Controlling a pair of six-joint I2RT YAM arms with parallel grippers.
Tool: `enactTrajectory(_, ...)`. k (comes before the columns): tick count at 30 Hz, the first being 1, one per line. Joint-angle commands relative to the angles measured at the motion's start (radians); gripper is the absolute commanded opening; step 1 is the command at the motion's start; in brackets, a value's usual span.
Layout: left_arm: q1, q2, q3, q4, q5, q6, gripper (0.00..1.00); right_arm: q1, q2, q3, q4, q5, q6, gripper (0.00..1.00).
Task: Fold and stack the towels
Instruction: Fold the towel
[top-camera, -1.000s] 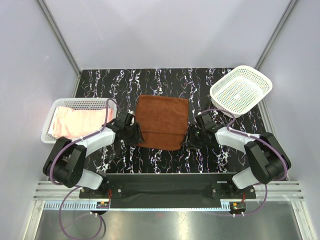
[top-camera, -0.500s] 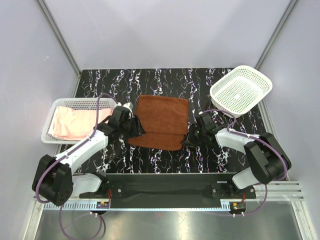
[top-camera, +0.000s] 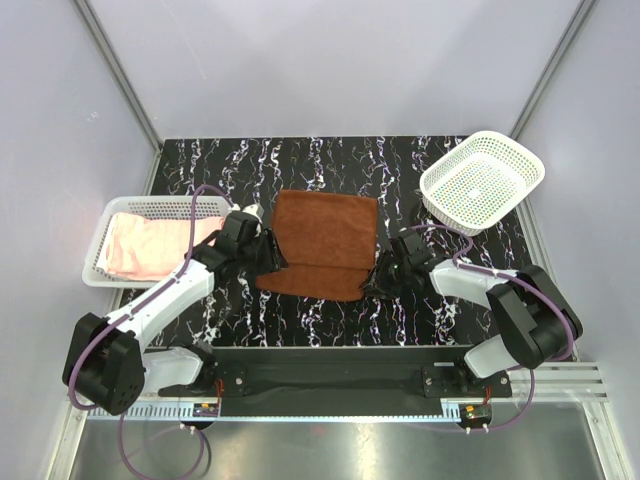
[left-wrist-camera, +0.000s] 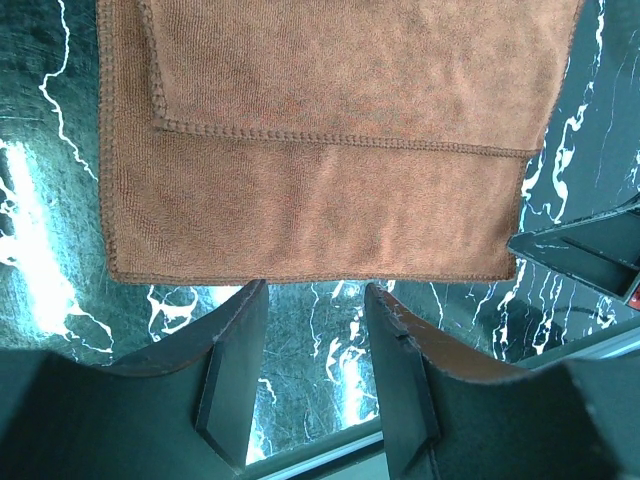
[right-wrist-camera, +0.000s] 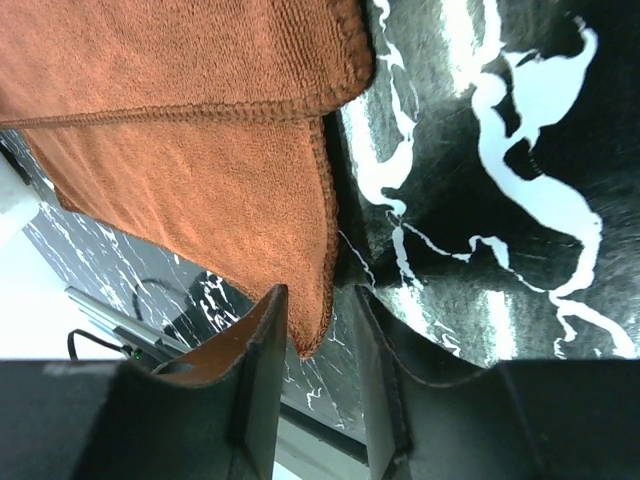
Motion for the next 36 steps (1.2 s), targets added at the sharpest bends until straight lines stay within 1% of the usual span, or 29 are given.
enactTrajectory(1, -0.001, -0.031, 0.015, 0.027, -0.028, 0.017, 0.49, 0.017, -0.002, 0.002, 0.025, -0.005, 0.031, 0.35)
enactTrajectory(3, -0.003, -0.034, 0.005, 0.038, -0.028, 0.015, 0.49, 0.017, -0.013, 0.0, -0.002, 0.019, 0.028, 0.25)
enactTrajectory(4, -0.001, -0.038, 0.002, 0.042, -0.027, 0.014, 0.49, 0.017, -0.019, -0.003, -0.02, 0.035, 0.024, 0.12)
enactTrajectory(6, -0.003, -0.038, -0.007, 0.056, -0.019, 0.015, 0.49, 0.016, -0.045, -0.005, -0.068, 0.082, 0.007, 0.01)
enactTrajectory(12, -0.001, -0.02, -0.008, 0.055, -0.005, 0.032, 0.49, 0.017, -0.095, -0.015, -0.197, 0.171, -0.053, 0.0)
enactTrajectory(17, -0.001, 0.0, -0.027, 0.088, 0.027, 0.021, 0.49, 0.017, -0.173, -0.044, -0.31, 0.265, -0.05, 0.0)
enactTrajectory(18, -0.001, 0.003, -0.037, 0.099, 0.041, 0.017, 0.49, 0.017, -0.183, -0.049, -0.315, 0.265, -0.048, 0.0)
enactTrajectory(19, -0.001, 0.006, -0.054, 0.108, 0.043, 0.008, 0.49, 0.017, -0.194, -0.051, -0.323, 0.259, -0.048, 0.19)
enactTrajectory(20, -0.001, 0.009, -0.065, 0.131, 0.043, 0.004, 0.49, 0.016, -0.213, -0.046, -0.337, 0.251, -0.056, 0.29)
enactTrajectory(22, -0.001, 0.037, -0.079, 0.148, 0.035, 0.0, 0.49, 0.017, -0.243, -0.037, -0.35, 0.248, -0.065, 0.41)
enactTrajectory(25, -0.001, 0.098, -0.073, 0.167, 0.039, 0.001, 0.48, 0.016, -0.289, 0.035, -0.393, 0.274, -0.108, 0.43)
enactTrajectory(26, -0.003, 0.112, -0.068, 0.182, 0.038, 0.001, 0.48, 0.014, -0.289, 0.05, -0.395, 0.306, -0.136, 0.45)
enactTrajectory(28, 0.0, 0.155, -0.056, 0.188, 0.023, 0.006, 0.47, -0.015, -0.272, 0.092, -0.372, 0.303, -0.168, 0.43)
enactTrajectory(33, 0.008, 0.236, -0.01, 0.187, -0.002, 0.015, 0.46, -0.073, -0.125, 0.181, -0.335, 0.299, -0.249, 0.39)
enactTrajectory(36, 0.01, 0.268, -0.001, 0.19, 0.006, 0.014, 0.45, -0.092, -0.036, 0.232, -0.323, 0.312, -0.283, 0.39)
